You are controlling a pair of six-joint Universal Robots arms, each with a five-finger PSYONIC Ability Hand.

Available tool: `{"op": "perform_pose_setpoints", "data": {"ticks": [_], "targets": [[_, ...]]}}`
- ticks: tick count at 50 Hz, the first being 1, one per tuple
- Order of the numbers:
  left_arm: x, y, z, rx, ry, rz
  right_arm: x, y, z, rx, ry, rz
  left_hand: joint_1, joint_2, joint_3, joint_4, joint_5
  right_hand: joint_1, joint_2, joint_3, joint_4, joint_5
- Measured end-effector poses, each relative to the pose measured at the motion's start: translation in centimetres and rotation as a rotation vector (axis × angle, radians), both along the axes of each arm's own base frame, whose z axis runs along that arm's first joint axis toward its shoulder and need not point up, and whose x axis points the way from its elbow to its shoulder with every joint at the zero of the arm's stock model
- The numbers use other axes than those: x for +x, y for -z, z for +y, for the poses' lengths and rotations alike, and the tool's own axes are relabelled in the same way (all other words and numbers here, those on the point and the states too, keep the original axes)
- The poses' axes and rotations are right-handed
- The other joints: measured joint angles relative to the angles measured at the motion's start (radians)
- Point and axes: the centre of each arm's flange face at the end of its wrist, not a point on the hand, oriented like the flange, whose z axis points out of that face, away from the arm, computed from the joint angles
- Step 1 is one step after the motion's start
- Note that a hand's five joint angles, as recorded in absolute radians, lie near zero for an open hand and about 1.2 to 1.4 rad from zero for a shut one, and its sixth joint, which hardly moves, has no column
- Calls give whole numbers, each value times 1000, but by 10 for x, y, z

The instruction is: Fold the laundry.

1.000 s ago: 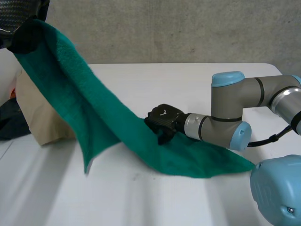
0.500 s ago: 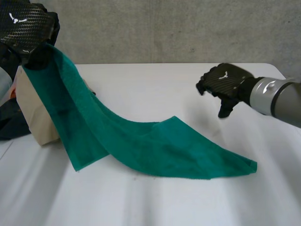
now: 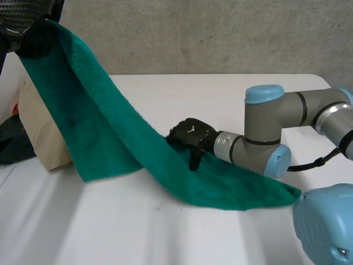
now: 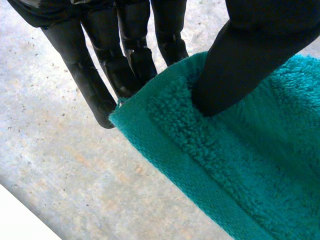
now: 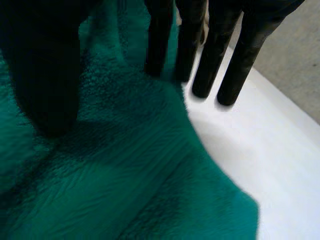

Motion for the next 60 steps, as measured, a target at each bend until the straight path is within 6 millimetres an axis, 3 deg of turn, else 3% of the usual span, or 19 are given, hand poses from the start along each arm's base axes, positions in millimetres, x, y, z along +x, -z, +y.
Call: {"op": "perform_pose_setpoints", "data": {"ticks": [5, 9, 13, 15, 16, 17, 18, 21, 24, 25, 28, 34, 37, 43, 44, 47, 50, 56, 60], "targets": [[0, -2, 0, -6, 0, 1, -1, 13, 1, 23, 3, 17, 0, 0, 0, 0, 0, 546, 674, 636, 637, 633], [0, -2, 0, -7, -2, 2, -2, 6, -1, 2, 27, 20, 0, 0, 0, 0, 0, 582, 716, 699, 700, 695], [1, -2, -1, -7, -5, 1, -10, -33, -7, -84, 92, 9, 0, 0, 0, 0, 0, 582, 716, 700, 701, 696], [1, -2, -2, -6, -8, 1, -11, -37, -7, -91, 97, 8, 0, 0, 0, 0, 0, 582, 716, 700, 701, 696], [1, -2, -2, -5, -9, 1, -19, -59, -6, -127, 126, 5, 0, 0, 0, 0, 0, 582, 716, 700, 701, 696], [1, -2, -2, -5, -9, 1, -19, -59, -6, -127, 126, 5, 0, 0, 0, 0, 0, 582, 716, 700, 701, 696], [2, 0, -4, -1, -14, 0, -36, -90, -5, -171, 169, 7, 0, 0, 0, 0, 0, 582, 716, 700, 701, 696], [4, 3, -7, 12, -23, -3, -64, -120, 1, -198, 215, 41, 0, 0, 0, 0, 0, 582, 716, 700, 701, 696], [5, 9, -9, 30, -29, -7, -85, -132, 10, -191, 236, 92, 0, 0, 0, 0, 0, 582, 716, 700, 701, 696], [6, 17, -12, 56, -34, -14, -108, -139, 24, -161, 247, 175, 0, 0, 0, 0, 0, 582, 716, 700, 701, 696], [6, 37, -17, 119, -35, -28, -133, -136, 46, -88, 226, 302, 0, 0, 0, 0, 0, 582, 716, 700, 701, 696], [1, 76, -28, 251, -22, -48, -149, -123, 65, -5, 196, 392, 0, 0, 0, 0, 0, 582, 716, 700, 702, 696], [-9, 110, -45, 352, -5, -57, -148, -112, 56, -16, 248, 350, 0, 0, 0, 0, 0, 582, 716, 700, 702, 696], [-22, 130, -76, 356, -2, -47, -143, -108, 20, -123, 382, 246, 0, 0, 1, 0, 0, 582, 716, 700, 702, 696], [-31, 120, -104, 263, -14, -18, -139, -121, -11, -260, 488, 180, 0, 2, 3, 0, 0, 582, 716, 700, 702, 696], [-37, 104, -124, 169, -25, 13, -137, -136, -31, -364, 556, 129, 0, 3, 4, 2, 0, 582, 716, 700, 702, 696], [-48, 62, -160, -38, -47, 90, -130, -190, -66, -643, 695, -38, 0, 3, 4, 3, 0, 582, 716, 700, 702, 696], [-47, -21, -171, -319, -64, 234, -126, -274, -64, -953, 779, -280, 0, 3, 5, 3, 0, 582, 716, 700, 702, 696], [-40, -30, -160, -306, -45, 294, -128, -283, -48, -972, 760, -293, 0, 3, 5, 3, 0, 582, 716, 700, 702, 696]]}}
